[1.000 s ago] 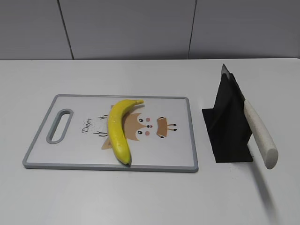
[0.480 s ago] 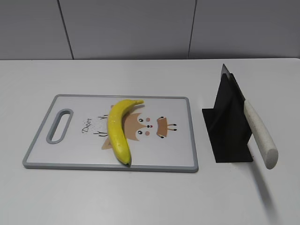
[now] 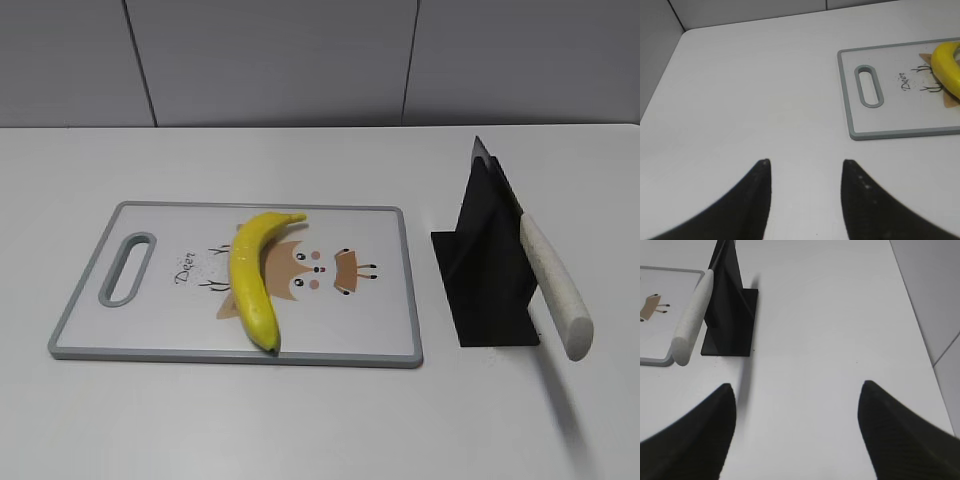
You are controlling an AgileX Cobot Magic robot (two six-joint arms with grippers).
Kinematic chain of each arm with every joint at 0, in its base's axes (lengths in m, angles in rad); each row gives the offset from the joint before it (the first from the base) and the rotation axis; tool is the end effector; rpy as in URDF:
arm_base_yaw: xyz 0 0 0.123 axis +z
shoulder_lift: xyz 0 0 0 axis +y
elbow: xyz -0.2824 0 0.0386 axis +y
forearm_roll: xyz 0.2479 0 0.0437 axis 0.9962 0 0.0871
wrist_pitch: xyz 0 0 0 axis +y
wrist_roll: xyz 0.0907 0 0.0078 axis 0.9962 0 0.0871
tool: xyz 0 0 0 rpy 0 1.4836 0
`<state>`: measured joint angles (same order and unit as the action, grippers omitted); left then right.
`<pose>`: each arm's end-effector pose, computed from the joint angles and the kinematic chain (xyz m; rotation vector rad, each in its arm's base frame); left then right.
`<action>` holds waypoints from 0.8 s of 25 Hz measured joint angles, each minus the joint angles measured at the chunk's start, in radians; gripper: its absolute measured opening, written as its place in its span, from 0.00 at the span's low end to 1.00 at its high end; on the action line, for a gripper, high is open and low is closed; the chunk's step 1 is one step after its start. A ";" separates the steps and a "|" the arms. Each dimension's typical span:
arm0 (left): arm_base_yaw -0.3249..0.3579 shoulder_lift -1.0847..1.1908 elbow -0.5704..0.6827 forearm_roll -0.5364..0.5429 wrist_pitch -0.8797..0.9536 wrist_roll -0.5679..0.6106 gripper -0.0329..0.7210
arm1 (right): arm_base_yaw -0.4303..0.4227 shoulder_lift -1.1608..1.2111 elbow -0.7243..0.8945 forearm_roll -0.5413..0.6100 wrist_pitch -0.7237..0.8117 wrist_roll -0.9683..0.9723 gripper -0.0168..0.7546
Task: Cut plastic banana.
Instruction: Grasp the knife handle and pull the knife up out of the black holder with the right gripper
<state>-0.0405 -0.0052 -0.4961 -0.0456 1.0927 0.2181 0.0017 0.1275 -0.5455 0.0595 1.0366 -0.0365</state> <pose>-0.0067 -0.0034 0.2736 0.2705 2.0569 0.0540 0.0120 0.0047 0.2916 -0.0391 2.1007 0.0511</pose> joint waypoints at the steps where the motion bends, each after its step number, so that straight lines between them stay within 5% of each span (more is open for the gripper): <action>1: 0.000 0.000 0.000 0.000 0.000 0.000 0.64 | 0.000 0.029 -0.010 0.002 0.000 0.000 0.79; 9: 0.000 0.000 0.000 -0.003 0.000 0.000 0.79 | 0.000 0.345 -0.157 0.014 0.057 0.000 0.79; 20: 0.000 0.000 0.000 -0.004 0.000 0.000 0.80 | 0.025 0.735 -0.375 0.152 0.175 -0.012 0.74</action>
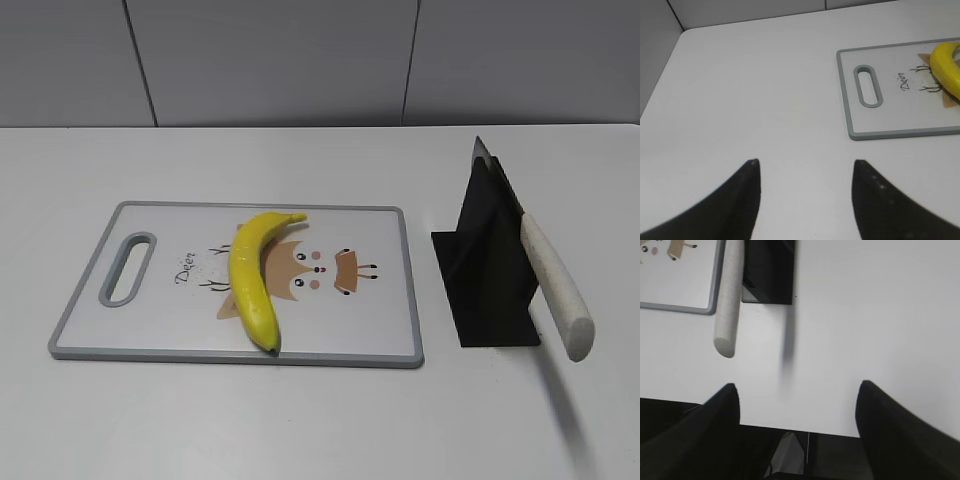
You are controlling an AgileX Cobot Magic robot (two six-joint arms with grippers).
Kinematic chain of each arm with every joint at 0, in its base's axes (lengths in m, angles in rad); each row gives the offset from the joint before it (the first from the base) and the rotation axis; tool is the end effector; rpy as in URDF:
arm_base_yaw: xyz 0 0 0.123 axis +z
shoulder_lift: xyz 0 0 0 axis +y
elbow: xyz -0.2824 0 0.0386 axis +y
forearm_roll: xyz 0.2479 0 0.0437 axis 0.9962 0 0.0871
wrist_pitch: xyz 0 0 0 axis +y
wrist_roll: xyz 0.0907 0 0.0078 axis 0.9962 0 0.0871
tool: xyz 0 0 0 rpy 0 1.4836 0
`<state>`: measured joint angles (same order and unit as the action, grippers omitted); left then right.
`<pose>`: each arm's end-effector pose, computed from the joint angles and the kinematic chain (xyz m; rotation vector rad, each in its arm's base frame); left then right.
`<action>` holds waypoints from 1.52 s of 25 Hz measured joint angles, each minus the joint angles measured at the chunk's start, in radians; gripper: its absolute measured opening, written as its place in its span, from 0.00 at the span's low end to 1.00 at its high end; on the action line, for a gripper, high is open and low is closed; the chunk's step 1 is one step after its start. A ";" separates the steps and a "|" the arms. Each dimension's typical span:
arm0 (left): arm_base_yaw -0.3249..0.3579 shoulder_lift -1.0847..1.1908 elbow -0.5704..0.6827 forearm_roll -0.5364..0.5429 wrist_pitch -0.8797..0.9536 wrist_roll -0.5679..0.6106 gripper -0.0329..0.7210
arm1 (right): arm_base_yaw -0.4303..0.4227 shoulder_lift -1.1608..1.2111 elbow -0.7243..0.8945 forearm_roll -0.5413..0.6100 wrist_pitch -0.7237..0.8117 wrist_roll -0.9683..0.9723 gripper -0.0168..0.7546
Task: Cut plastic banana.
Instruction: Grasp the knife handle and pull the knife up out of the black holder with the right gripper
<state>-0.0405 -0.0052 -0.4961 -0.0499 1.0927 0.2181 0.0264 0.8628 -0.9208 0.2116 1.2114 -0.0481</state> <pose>-0.0068 -0.0038 0.2736 0.2707 2.0566 0.0488 0.1337 0.0214 0.3428 -0.0670 2.6219 0.2786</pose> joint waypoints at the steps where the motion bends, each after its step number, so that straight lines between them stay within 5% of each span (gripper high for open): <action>1: 0.000 0.000 0.000 0.000 0.000 0.000 0.80 | 0.017 0.029 -0.011 0.009 0.000 -0.001 0.74; 14: 0.000 0.000 0.000 0.000 0.000 0.000 0.80 | 0.276 0.460 -0.198 0.012 0.000 0.048 0.73; 31: 0.000 0.000 0.000 0.000 0.000 0.000 0.80 | 0.295 0.832 -0.206 -0.025 -0.056 0.151 0.71; 35: 0.000 0.000 0.000 0.000 0.000 0.000 0.80 | 0.295 0.856 -0.206 -0.027 -0.060 0.151 0.60; 38: 0.000 0.000 0.000 0.000 0.000 0.000 0.80 | 0.295 0.856 -0.206 -0.030 -0.064 0.153 0.35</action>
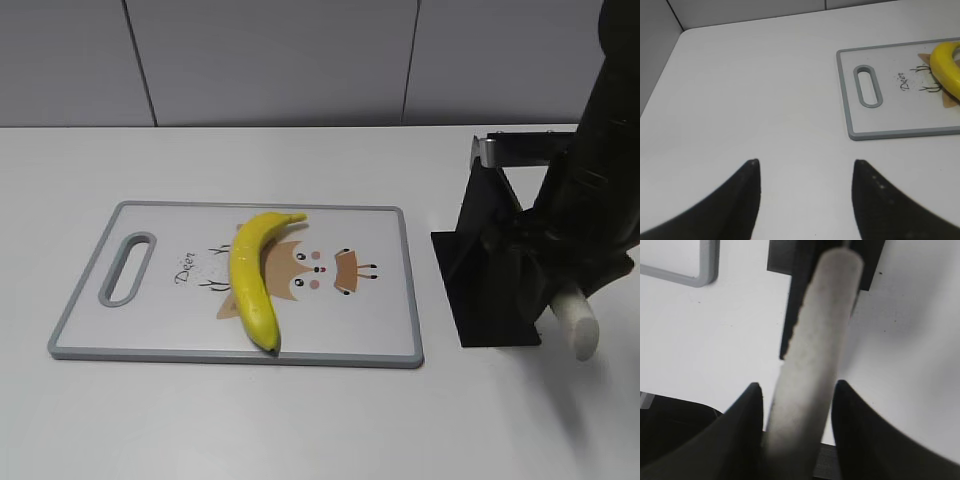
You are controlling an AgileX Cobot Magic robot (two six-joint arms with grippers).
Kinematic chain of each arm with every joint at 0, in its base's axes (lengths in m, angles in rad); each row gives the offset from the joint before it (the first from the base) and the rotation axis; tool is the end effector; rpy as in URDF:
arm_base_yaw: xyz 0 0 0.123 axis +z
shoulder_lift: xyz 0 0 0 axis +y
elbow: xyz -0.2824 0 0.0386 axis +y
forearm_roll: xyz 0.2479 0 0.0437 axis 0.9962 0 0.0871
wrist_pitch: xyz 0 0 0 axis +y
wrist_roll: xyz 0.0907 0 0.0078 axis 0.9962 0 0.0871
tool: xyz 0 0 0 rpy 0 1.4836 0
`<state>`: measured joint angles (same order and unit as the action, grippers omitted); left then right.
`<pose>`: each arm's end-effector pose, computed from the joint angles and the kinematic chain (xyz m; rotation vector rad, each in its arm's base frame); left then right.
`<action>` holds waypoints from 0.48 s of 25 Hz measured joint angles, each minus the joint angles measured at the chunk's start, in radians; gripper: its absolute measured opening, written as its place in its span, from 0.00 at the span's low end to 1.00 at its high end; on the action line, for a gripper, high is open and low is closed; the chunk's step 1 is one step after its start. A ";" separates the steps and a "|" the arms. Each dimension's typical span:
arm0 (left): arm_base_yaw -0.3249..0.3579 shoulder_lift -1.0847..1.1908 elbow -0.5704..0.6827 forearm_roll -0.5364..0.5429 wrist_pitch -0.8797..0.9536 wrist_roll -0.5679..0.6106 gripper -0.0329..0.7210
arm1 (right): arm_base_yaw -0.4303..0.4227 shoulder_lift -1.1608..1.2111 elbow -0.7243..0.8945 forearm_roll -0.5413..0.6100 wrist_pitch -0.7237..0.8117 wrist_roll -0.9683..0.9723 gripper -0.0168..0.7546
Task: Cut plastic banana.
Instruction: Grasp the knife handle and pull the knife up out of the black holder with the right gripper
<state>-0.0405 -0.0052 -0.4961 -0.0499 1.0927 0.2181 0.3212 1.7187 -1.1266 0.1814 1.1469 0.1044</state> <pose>-0.0068 -0.0038 0.2736 0.2707 2.0566 0.0488 0.2828 0.1099 0.2050 0.2042 -3.0140 -0.2143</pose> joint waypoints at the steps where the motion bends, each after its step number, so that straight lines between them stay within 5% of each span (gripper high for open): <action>1: 0.000 0.000 0.000 0.000 0.000 0.000 0.80 | 0.000 0.000 0.000 -0.004 0.000 0.014 0.27; 12: 0.000 0.000 0.000 -0.002 0.000 0.000 0.80 | 0.000 -0.144 0.000 -0.020 -0.010 0.025 0.26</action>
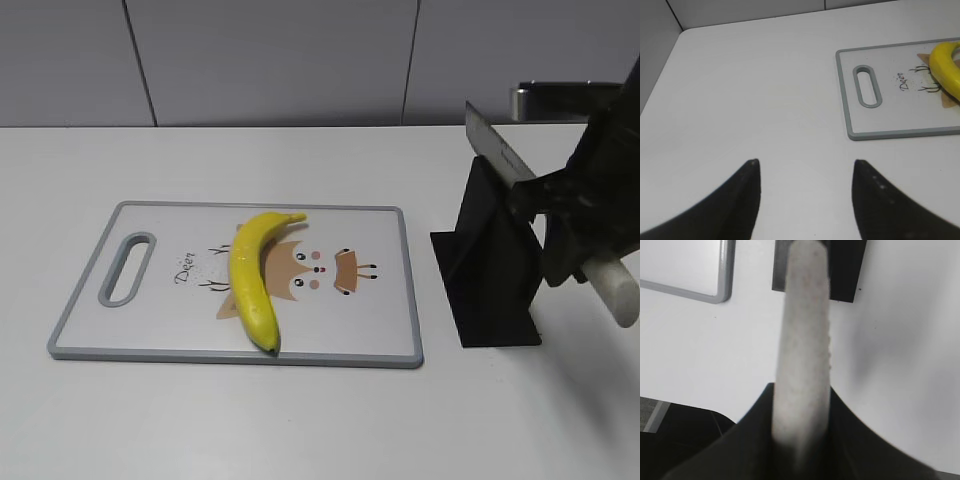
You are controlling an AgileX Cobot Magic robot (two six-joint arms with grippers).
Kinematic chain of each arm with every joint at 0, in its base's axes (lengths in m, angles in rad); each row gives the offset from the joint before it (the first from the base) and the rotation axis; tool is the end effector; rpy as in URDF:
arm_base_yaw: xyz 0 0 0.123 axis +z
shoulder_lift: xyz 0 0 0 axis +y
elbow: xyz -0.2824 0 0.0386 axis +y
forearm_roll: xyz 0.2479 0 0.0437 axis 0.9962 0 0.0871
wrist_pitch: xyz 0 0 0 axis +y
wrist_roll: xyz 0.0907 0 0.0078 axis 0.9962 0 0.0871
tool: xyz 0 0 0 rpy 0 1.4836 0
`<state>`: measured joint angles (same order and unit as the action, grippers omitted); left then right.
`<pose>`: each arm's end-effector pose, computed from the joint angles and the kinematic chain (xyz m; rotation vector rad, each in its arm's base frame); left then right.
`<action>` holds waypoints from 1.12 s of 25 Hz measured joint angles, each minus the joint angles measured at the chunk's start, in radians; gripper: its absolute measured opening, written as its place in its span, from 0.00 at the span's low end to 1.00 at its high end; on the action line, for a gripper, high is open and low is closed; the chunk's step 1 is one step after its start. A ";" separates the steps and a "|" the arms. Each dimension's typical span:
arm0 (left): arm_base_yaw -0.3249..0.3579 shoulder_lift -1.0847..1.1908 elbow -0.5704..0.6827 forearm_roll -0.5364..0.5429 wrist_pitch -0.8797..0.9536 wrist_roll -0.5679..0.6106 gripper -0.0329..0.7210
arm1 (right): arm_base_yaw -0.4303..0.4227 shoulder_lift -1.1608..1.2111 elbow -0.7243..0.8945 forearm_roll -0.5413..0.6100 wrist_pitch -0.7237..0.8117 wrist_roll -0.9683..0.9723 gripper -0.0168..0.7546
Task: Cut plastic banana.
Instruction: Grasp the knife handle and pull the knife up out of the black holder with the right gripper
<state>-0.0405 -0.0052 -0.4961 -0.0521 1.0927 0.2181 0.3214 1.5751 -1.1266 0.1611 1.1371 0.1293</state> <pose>-0.0068 -0.0039 0.2736 0.2709 2.0564 0.0462 0.2700 0.1039 0.2473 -0.2003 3.0879 0.2496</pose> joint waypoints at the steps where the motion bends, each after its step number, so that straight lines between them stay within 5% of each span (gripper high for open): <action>1: 0.000 0.000 0.000 0.000 0.000 0.000 0.80 | 0.000 -0.024 0.000 0.000 0.000 -0.005 0.26; 13: 0.000 0.000 0.000 0.000 -0.001 0.000 0.80 | 0.000 -0.150 -0.015 0.044 -0.030 -0.164 0.25; 22: 0.000 0.098 -0.039 -0.010 -0.115 0.021 0.80 | 0.000 -0.150 -0.080 0.172 -0.059 -0.815 0.25; 28: 0.000 0.382 -0.081 -0.163 -0.294 0.242 0.80 | 0.000 -0.141 -0.084 0.312 -0.117 -1.192 0.25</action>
<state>-0.0405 0.3763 -0.5766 -0.2150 0.7982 0.4603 0.3214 1.4342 -1.2101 0.4727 1.0199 -1.0626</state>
